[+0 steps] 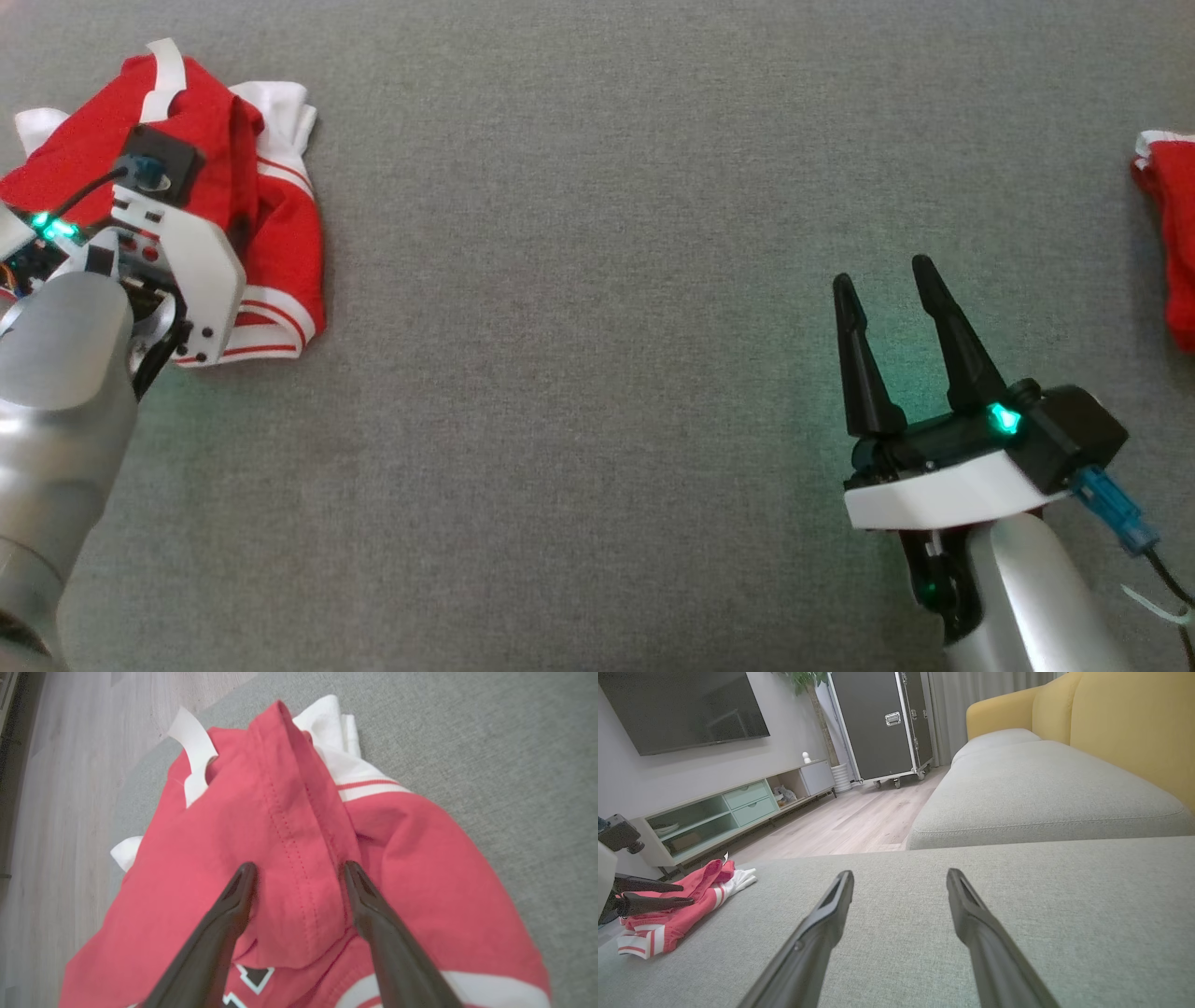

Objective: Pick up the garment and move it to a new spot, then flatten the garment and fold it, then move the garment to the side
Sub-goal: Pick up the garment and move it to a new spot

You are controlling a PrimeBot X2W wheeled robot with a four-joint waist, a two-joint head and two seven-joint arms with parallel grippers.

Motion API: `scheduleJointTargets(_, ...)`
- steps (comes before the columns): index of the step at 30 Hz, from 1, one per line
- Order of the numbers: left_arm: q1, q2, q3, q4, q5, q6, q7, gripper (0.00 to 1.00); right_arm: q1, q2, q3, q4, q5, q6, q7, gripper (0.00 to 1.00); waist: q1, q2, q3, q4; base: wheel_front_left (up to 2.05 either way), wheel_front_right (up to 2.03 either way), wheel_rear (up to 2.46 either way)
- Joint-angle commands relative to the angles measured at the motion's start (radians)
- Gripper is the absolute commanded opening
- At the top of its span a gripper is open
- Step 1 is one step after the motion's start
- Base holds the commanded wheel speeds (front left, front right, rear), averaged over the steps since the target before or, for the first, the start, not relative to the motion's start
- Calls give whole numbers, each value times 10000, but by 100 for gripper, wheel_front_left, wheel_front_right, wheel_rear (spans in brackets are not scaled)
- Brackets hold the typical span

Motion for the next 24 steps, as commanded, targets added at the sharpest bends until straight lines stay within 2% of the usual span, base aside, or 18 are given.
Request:
scheduleJointTargets(1,-601,340,297,77,7,24,-119,100,-260,-28,205,-372,-75,-9,-109,100,-1,0,20,-28,0,0,0)
scheduleJointTargets(2,-623,295,285,196,-16,23,-132,100,-262,-28,197,-369,-76,-9,-109,100,-1,0,14,-36,0,0,0)
scheduleJointTargets(3,-645,250,268,301,-39,23,-147,82,-260,-28,191,-362,-75,-9,-109,100,-1,0,4,-43,0,0,0)
scheduleJointTargets(4,-666,204,253,376,-62,22,-208,33,-255,-28,183,-348,-77,-9,-109,100,-1,0,-17,-42,0,0,0)
scheduleJointTargets(5,-678,165,239,427,-73,22,-342,14,-243,-28,173,-325,-76,-9,-109,100,-1,0,-66,-34,0,0,0)
scheduleJointTargets(6,-696,145,226,469,-69,21,-523,0,-217,-28,164,-298,-76,-9,-109,100,-1,0,-133,-21,0,0,0)
scheduleJointTargets(10,-738,111,187,696,-45,21,-1230,0,-149,-28,146,-241,-133,-9,-109,100,-1,0,-432,48,0,0,0)
scheduleJointTargets(13,-823,148,155,702,83,47,-2152,0,-98,-28,141,-183,-125,-9,-109,100,-1,0,-729,96,0,0,0)
scheduleJointTargets(20,-1075,264,328,393,341,631,-4783,0,179,-28,170,-27,26,-9,-109,100,-1,0,-1667,252,0,0,0)
scheduleJointTargets(24,-1201,334,459,-94,451,924,-5316,0,352,-28,157,11,144,-9,-109,100,-1,0,-2113,368,0,0,0)
